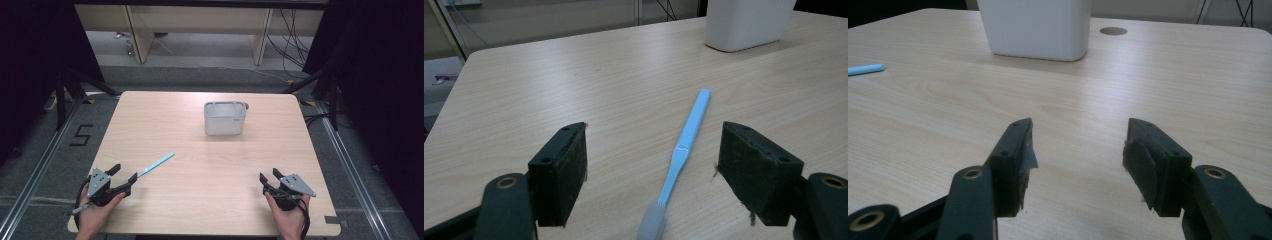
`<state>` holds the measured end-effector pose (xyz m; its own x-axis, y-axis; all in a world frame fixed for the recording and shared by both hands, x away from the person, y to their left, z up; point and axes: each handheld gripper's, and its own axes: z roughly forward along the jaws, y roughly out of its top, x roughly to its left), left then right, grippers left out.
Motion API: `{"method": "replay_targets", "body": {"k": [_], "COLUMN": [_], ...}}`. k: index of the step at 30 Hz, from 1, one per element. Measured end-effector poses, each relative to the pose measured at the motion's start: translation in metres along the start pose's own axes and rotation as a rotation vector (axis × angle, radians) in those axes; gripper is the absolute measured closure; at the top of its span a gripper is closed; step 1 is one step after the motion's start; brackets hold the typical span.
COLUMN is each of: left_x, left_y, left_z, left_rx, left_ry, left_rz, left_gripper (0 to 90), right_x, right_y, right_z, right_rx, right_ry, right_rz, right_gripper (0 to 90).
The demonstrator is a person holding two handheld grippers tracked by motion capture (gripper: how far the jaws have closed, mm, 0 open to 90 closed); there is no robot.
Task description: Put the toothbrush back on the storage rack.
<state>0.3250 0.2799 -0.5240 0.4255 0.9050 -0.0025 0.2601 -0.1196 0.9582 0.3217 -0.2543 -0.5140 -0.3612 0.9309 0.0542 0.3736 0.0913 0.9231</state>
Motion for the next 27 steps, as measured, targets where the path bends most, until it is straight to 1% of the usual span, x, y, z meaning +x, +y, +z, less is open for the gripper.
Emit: {"method": "replay_targets", "body": {"k": [1,2,3,4,5,6,7,8,9,10,11,13,14,15,16,17,18,19,20,21,22,23,24,25,27], "left_x": [0.000,0.000,0.000,0.001,0.002,0.002,0.003,0.003,0.003,0.003,0.004,0.004,0.004,0.004,0.004,0.004,0.005,0.005,0.005,0.005,0.004,0.004,0.004,0.003,0.003], "left_y": [0.000,0.000,0.000,0.000,0.000,0.000,0.000,0.000,0.000,0.000,0.000,0.000,0.000,0.000,0.001,0.002,0.003,0.004,0.006,0.007,0.009,0.011,0.013,0.016,0.020], "left_z": [0.001,0.000,0.000,0.001,0.001,0.001,0.001,0.001,0.000,0.001,0.001,0.001,0.001,0.001,0.001,0.000,0.001,0.000,-0.001,0.000,-0.001,0.000,0.000,0.000,0.002], "left_rx": [-0.009,-0.003,-0.003,-0.012,-0.010,-0.013,-0.014,-0.017,0.001,-0.007,-0.004,-0.005,-0.005,-0.005,-0.002,0.004,-0.007,-0.003,0.003,-0.005,0.006,0.007,0.022,0.047,0.074], "left_ry": [-0.005,-0.002,-0.002,-0.007,-0.009,-0.009,-0.010,-0.011,-0.007,-0.014,-0.015,-0.013,-0.011,-0.010,-0.007,-0.005,-0.011,-0.010,-0.004,-0.012,-0.006,-0.012,-0.014,-0.006,-0.015], "left_rz": [-0.003,-0.006,-0.006,-0.014,-0.018,-0.024,-0.029,-0.034,-0.033,-0.034,-0.032,-0.038,-0.037,-0.038,-0.043,-0.045,-0.046,-0.043,-0.043,-0.037,-0.039,-0.039,-0.036,-0.038,-0.040], "left_gripper": [27.8,28.1,29.0,29.8,30.0,30.5,30.9,31.1,31.4,31.6,31.9,32.7,33.4,33.6,33.7,33.9,34.0,34.2,34.4,34.6,35.3,36.8,37.9,38.6,39.0], "right_x": [0.001,-0.002,-0.002,-0.001,-0.001,-0.002,0.001,0.000,0.001,0.001,0.000,0.000,0.002,0.003,0.002,0.001,0.000,-0.001,-0.001,-0.001,0.000,-0.001,-0.001,-0.001,-0.001], "right_y": [0.000,0.000,0.000,0.000,0.000,0.000,0.000,0.000,0.000,0.000,0.000,0.001,0.000,0.000,0.000,0.000,0.000,0.001,0.000,0.000,0.000,0.001,0.000,0.000,0.000], "right_z": [-0.001,0.000,0.000,0.001,0.002,0.000,0.000,0.001,0.000,0.001,0.001,0.000,0.001,0.000,0.001,0.000,0.001,0.000,0.001,0.001,0.000,0.000,0.002,0.001,0.001], "right_rx": [0.011,-0.003,-0.003,0.000,-0.009,0.008,0.006,-0.004,0.009,0.014,0.017,0.022,0.026,0.023,0.015,0.025,0.019,0.022,0.012,0.020,0.023,0.023,0.013,0.020,0.022], "right_ry": [-0.015,-0.012,-0.012,0.003,0.002,0.006,-0.003,-0.003,-0.002,0.008,0.017,-0.003,-0.009,0.007,0.006,0.002,0.008,0.009,0.014,0.011,0.007,0.011,0.017,0.018,0.022], "right_rz": [0.023,-0.018,-0.018,0.030,0.023,0.013,0.024,-0.005,0.010,0.021,0.004,-0.008,0.021,0.036,0.026,0.023,0.012,0.012,0.014,0.012,0.016,0.012,0.015,0.014,0.013], "right_gripper": [45.5,45.2,45.2,44.7,44.6,44.6,44.4,44.3,44.3,44.3,44.4,44.4,44.3,44.3,44.3,44.3,44.3,44.3,44.3,44.3,44.3,44.3,44.1,44.1,44.0]}}
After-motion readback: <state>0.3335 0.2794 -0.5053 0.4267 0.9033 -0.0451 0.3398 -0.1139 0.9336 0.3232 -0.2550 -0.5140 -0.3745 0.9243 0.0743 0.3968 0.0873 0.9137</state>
